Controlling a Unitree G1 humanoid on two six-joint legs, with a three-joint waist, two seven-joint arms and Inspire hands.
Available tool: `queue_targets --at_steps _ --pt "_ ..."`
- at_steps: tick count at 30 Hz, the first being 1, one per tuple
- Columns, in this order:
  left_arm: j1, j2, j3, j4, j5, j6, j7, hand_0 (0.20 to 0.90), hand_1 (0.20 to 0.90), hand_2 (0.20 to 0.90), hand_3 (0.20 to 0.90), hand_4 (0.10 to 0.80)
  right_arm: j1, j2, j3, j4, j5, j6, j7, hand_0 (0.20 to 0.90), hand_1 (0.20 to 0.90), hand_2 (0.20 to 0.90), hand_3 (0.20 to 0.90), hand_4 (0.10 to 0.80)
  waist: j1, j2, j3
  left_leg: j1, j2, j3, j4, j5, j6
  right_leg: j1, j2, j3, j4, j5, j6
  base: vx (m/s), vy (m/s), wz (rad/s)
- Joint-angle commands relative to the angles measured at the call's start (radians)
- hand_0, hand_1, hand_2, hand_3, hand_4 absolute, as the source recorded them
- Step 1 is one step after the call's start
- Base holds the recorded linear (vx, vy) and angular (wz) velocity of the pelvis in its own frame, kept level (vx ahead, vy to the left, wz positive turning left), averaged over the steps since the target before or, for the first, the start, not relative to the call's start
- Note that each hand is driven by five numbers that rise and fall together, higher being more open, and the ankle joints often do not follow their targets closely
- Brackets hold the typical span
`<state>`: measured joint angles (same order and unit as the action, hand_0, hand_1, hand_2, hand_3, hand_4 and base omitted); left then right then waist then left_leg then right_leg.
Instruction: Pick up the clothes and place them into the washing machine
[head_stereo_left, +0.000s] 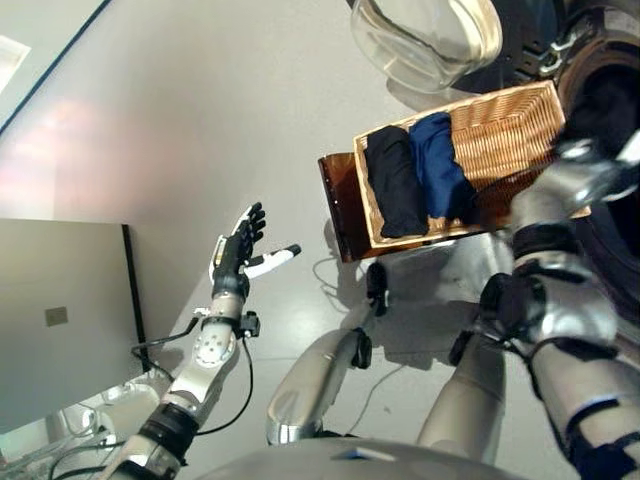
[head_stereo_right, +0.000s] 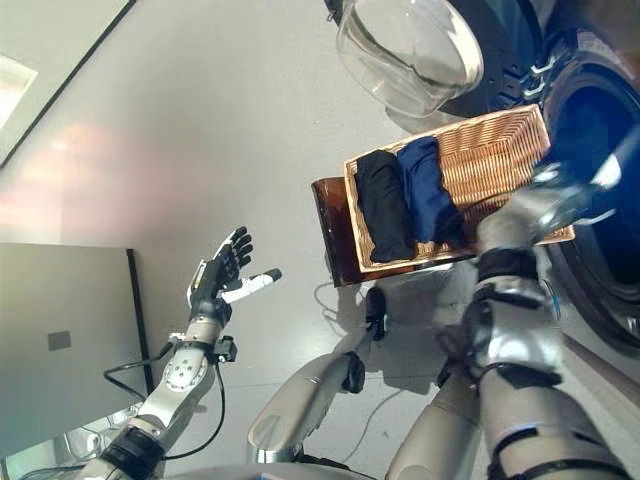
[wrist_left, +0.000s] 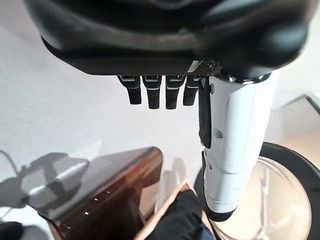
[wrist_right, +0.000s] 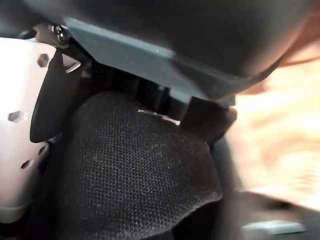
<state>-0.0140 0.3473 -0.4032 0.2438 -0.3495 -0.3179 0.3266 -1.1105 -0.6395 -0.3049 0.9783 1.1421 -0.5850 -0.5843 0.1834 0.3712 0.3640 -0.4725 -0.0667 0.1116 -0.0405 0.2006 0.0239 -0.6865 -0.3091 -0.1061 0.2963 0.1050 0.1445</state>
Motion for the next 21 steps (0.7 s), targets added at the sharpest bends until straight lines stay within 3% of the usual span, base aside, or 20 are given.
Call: queue_targets --at_steps 1,3,6,12,17,21 --pt "-0.001 0.056 0.056 -0.080 -0.013 -0.100 0.025 0.900 0.900 0.900 0.900 0.800 -0.159 -0.185 0.185 -0.176 -0.165 -0.069 0.005 0.900 0.900 0.900 0.900 0.800 0.009 -0.021 -0.035 -0.080 0.042 -0.021 0.151 -0.132 -0.100 0.026 0.010 0.016 -0.016 -0.100 0.021 0.010 0.023 -0.13" --pt "-0.003 0.052 0.056 -0.074 -0.023 -0.097 0.023 0.900 0.900 0.900 0.900 0.800 -0.156 -0.154 0.228 -0.140 -0.183 -0.023 0.007 0.900 0.900 0.900 0.900 0.800 0.007 -0.021 -0.037 -0.076 0.043 -0.014 0.147 -0.129 -0.101 0.024 0.015 0.024 -0.015 -0.097 0.020 0.017 0.021 -0.11" --pt "-0.003 0.020 0.054 -0.055 -0.050 -0.090 0.018 0.900 0.900 0.900 0.900 0.800 -0.097 -0.034 0.224 -0.037 -0.162 0.045 0.056 0.900 0.900 0.900 0.900 0.800 -0.002 -0.016 -0.042 -0.062 0.046 -0.003 0.142 -0.132 -0.097 0.033 0.023 0.029 -0.023 -0.094 0.014 0.017 0.009 -0.14" --pt "-0.005 0.007 0.056 -0.043 -0.060 -0.091 0.008 0.900 0.900 0.900 0.900 0.800 -0.045 0.084 0.231 0.086 -0.158 0.105 0.115 0.900 0.900 0.900 0.900 0.800 -0.003 -0.010 -0.044 -0.044 0.045 -0.011 0.127 -0.125 -0.099 0.065 0.023 0.016 -0.041 -0.092 0.008 -0.005 -0.001 -0.07" --pt "-0.015 0.011 0.056 -0.035 -0.056 -0.084 0.006 0.900 0.900 0.900 0.900 0.800 0.010 0.167 0.300 0.150 -0.267 0.182 0.101 0.900 0.900 0.900 0.900 0.800 -0.010 -0.034 -0.026 -0.034 0.050 -0.013 0.133 -0.123 -0.101 0.095 0.028 -0.003 -0.050 -0.083 0.002 -0.011 -0.045 0.04" --pt "-0.005 0.032 0.083 -0.060 -0.042 -0.084 0.016 0.900 0.900 0.900 0.900 0.800 0.029 0.193 0.378 0.221 -0.441 0.293 0.080 0.900 0.900 0.900 0.900 0.800 -0.019 -0.071 -0.011 -0.028 0.056 -0.025 0.141 -0.122 -0.101 0.127 0.034 -0.017 -0.067 -0.072 -0.002 -0.011 -0.056 0.14"
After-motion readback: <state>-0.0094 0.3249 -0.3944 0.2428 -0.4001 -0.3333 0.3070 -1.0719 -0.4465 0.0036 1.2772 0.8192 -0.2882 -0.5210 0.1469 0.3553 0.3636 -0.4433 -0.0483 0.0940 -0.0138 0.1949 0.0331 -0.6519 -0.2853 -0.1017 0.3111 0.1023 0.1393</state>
